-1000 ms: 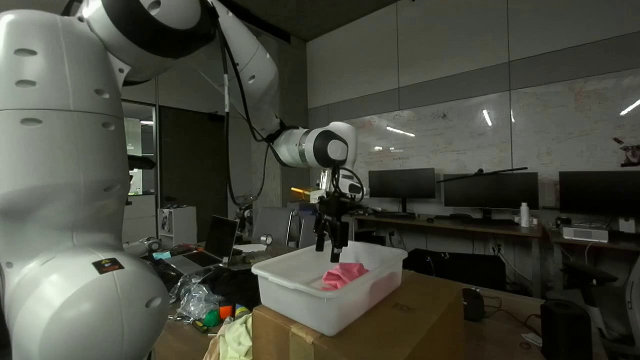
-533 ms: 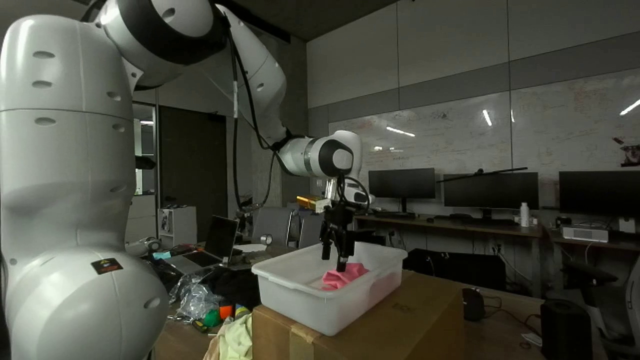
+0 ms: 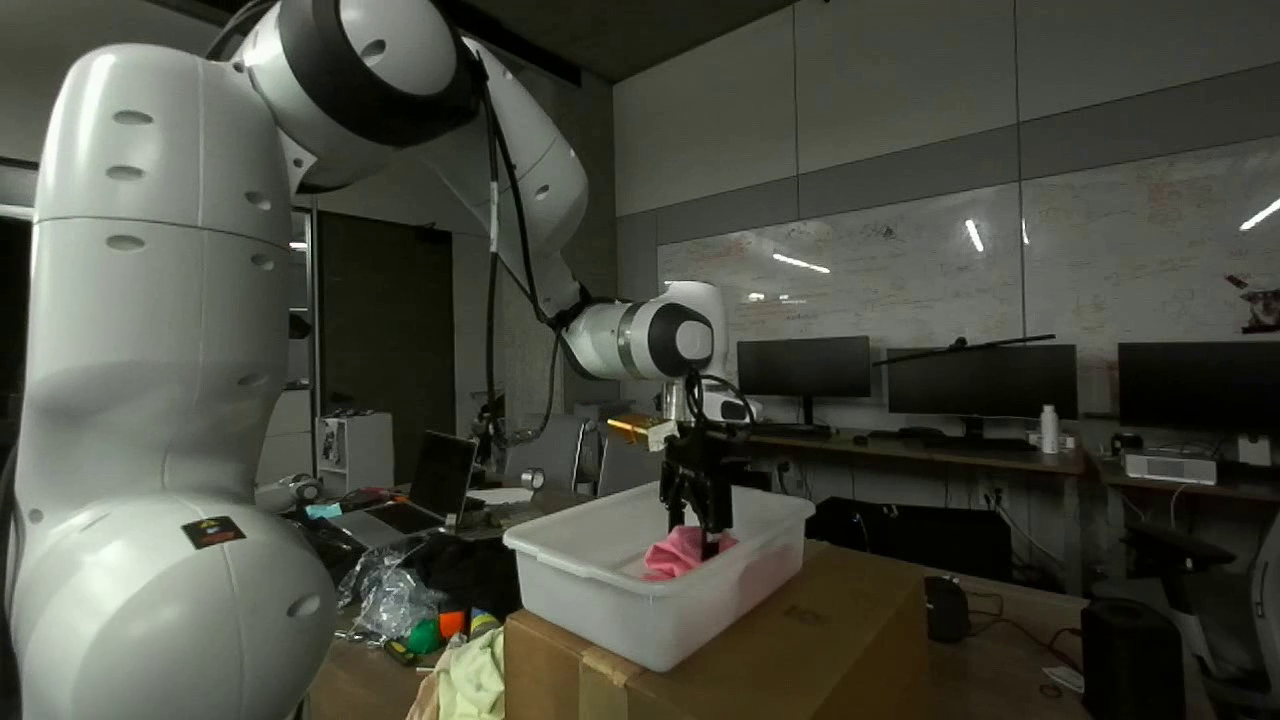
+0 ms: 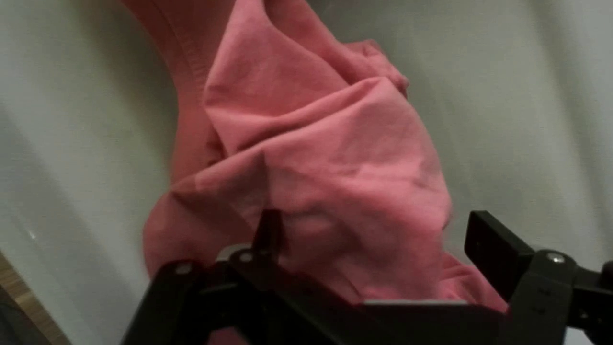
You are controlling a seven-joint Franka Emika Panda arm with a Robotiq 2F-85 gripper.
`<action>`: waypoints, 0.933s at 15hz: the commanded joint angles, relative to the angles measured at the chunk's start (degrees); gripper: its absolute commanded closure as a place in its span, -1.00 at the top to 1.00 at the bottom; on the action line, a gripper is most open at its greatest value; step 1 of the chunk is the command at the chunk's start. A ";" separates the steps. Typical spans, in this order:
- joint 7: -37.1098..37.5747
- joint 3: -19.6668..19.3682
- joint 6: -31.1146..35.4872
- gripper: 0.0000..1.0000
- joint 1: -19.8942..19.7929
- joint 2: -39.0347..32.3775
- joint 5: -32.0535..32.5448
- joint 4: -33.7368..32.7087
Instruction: Remove all the clothes from the box and put them on the table
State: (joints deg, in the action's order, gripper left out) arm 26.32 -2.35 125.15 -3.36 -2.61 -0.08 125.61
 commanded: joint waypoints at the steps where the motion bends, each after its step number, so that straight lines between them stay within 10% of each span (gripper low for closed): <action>1: 2.97 -0.70 1.25 1.00 0.39 -1.17 3.55 -0.56; 6: 4.82 -0.76 0.97 1.00 0.55 -1.74 5.46 -0.66; 7: 5.15 -0.77 1.02 0.50 0.57 -1.75 5.77 -0.63; 14: 5.50 -0.71 0.77 -0.47 0.56 -1.48 5.19 -0.48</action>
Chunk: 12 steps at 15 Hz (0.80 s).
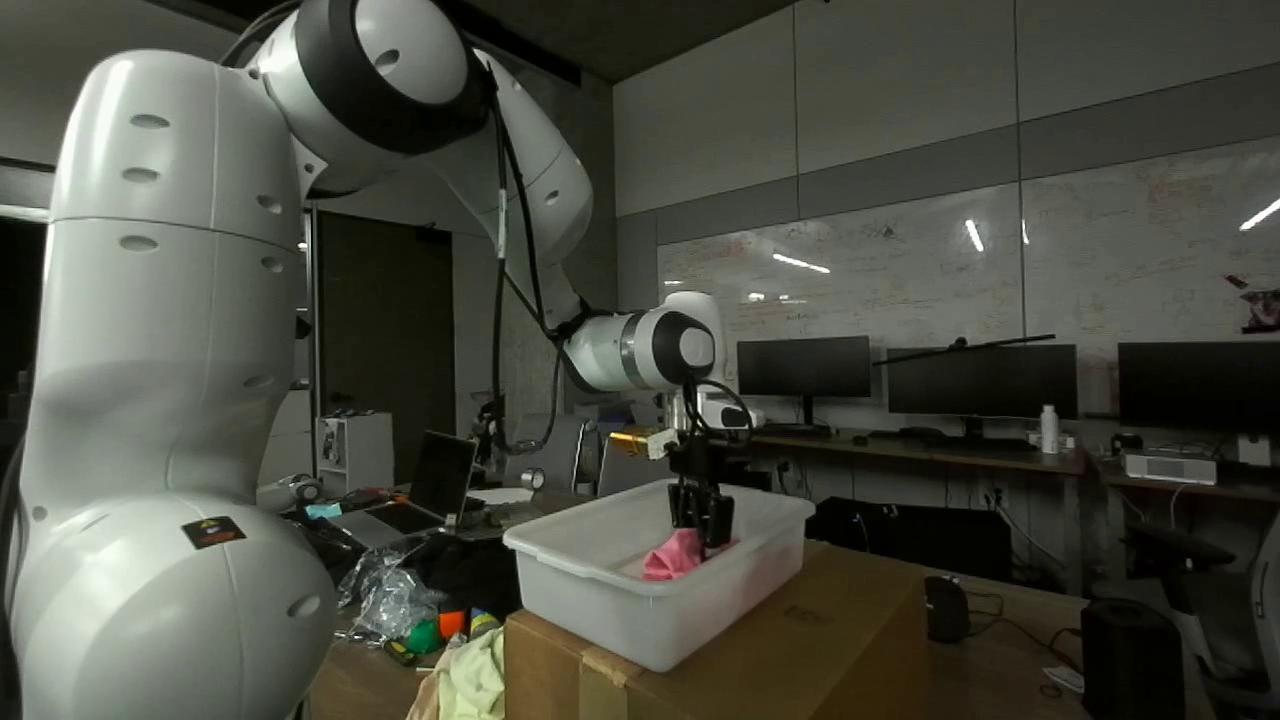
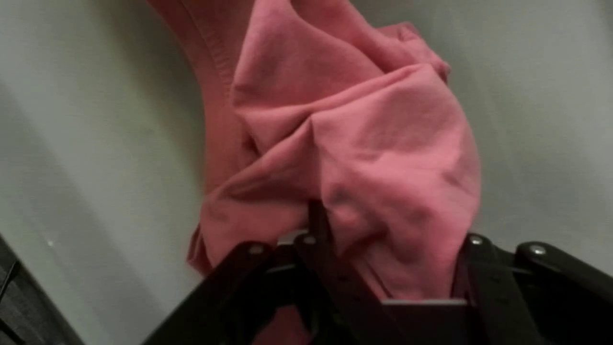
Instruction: Remove all the clothes from the box and put them on the table
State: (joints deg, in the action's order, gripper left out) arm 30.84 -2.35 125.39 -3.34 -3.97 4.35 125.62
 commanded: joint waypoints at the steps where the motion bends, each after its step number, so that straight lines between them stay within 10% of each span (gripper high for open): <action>1: 0.81 -0.65 0.47 -0.61 0.56 0.03 0.44 -0.46; 6: 0.79 -0.67 -0.06 -0.92 0.48 2.50 -0.21 -0.05; 12: 3.63 0.06 0.37 -0.78 0.07 12.22 2.22 1.45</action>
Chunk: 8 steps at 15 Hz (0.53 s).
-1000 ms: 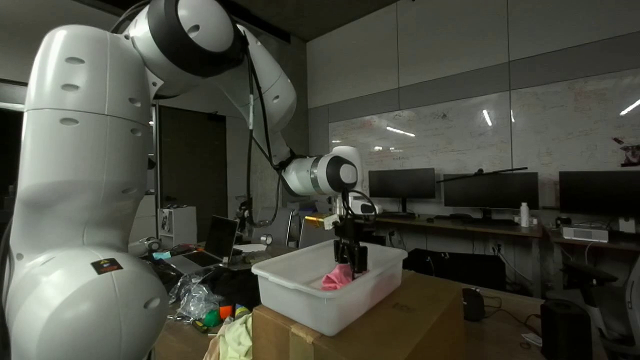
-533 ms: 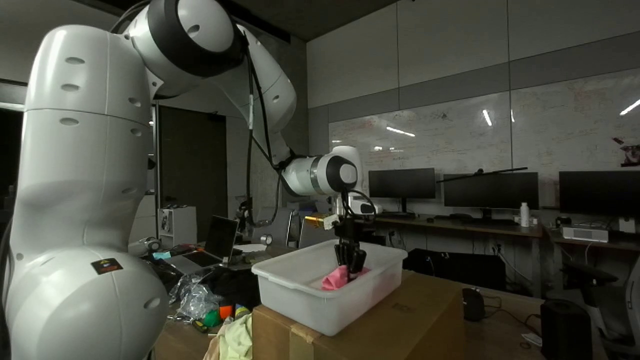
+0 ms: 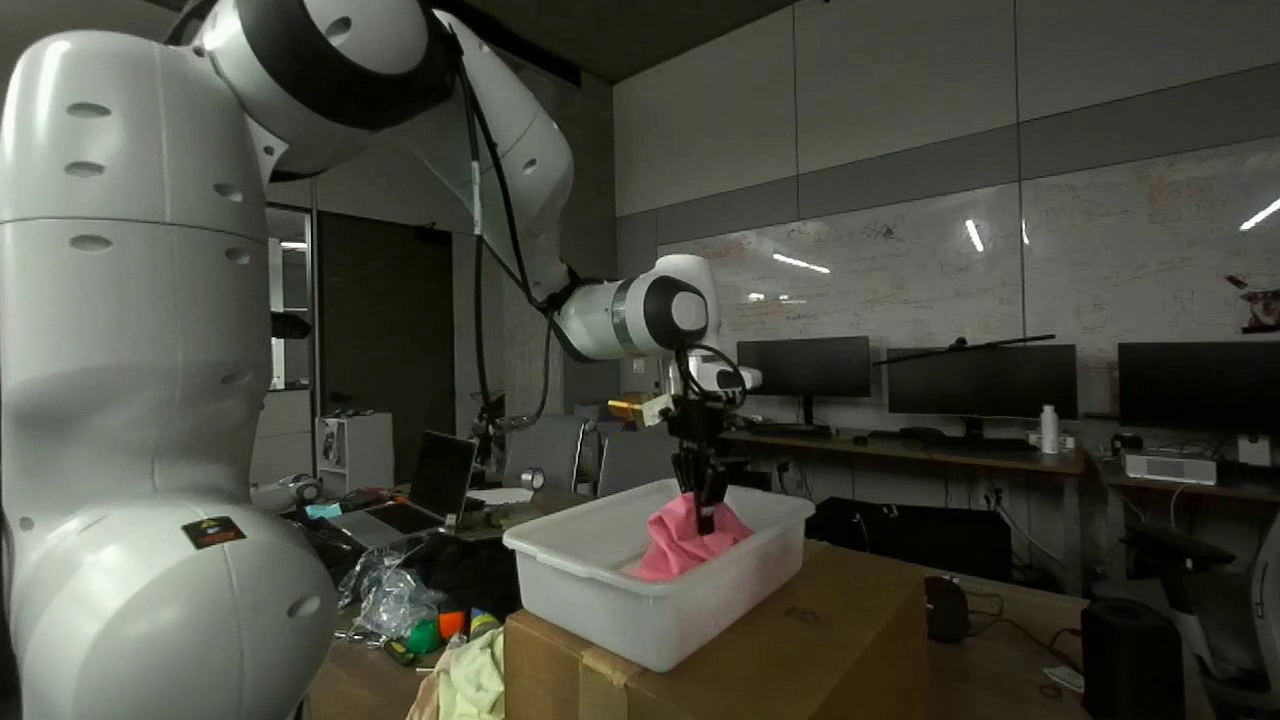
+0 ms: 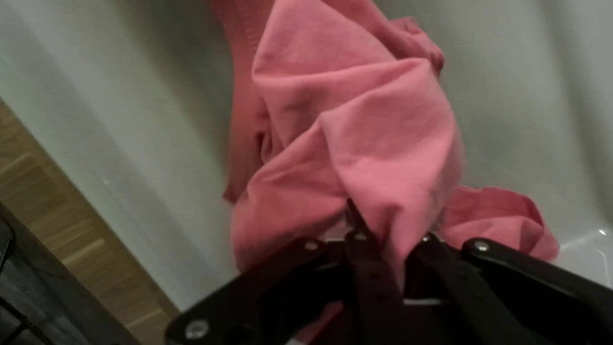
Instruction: Remove all the clothes from the box and put them on the table
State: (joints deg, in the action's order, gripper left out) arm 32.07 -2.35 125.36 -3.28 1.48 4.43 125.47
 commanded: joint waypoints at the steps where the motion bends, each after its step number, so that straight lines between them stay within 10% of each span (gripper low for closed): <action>1: 3.18 0.43 0.66 -0.81 -0.18 8.87 2.95 1.72; 8: 8.33 4.03 0.73 -0.81 -2.47 22.38 6.67 -0.19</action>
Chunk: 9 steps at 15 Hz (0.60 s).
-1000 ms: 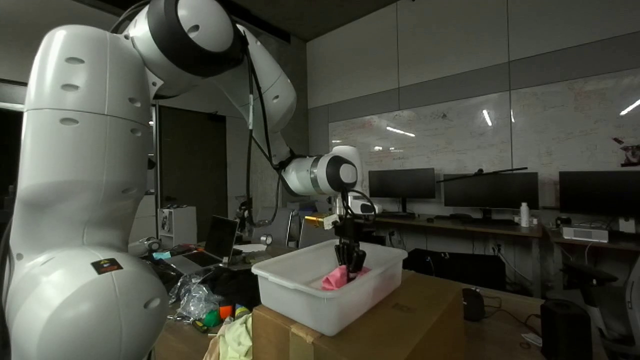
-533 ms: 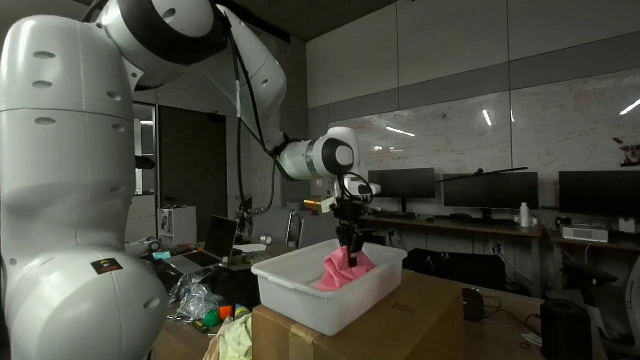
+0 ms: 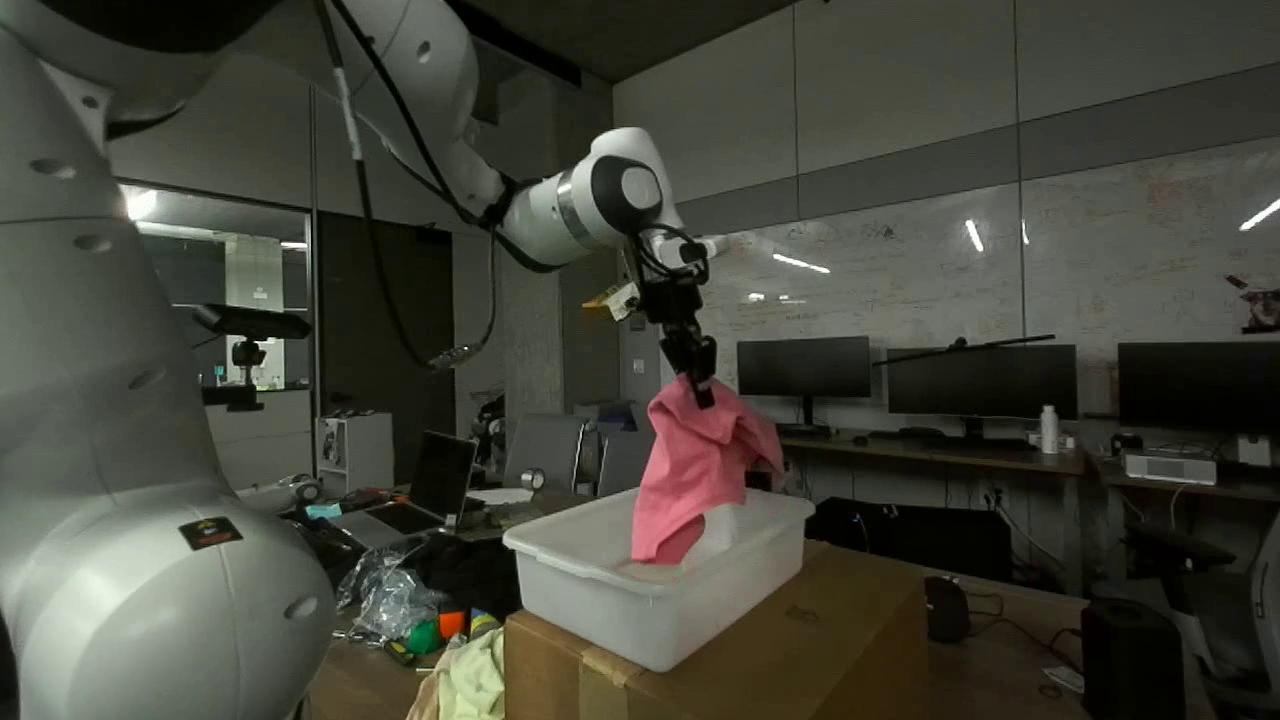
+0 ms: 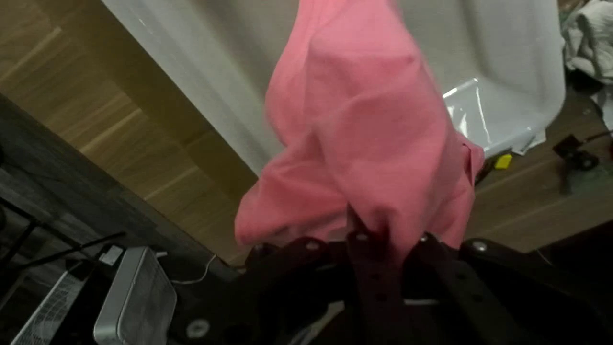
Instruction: Remove all the clothes from the box and put them on the table
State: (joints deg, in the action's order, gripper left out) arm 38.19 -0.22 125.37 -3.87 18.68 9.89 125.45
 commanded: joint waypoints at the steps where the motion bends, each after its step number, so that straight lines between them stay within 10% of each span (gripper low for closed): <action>1: 2.49 2.36 0.77 -0.81 -2.23 6.57 0.91 -0.60; 9: -5.82 7.66 -2.48 -0.83 1.54 7.76 -1.99 -4.41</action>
State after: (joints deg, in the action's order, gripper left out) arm 37.42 5.55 124.96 -4.96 28.02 9.79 123.82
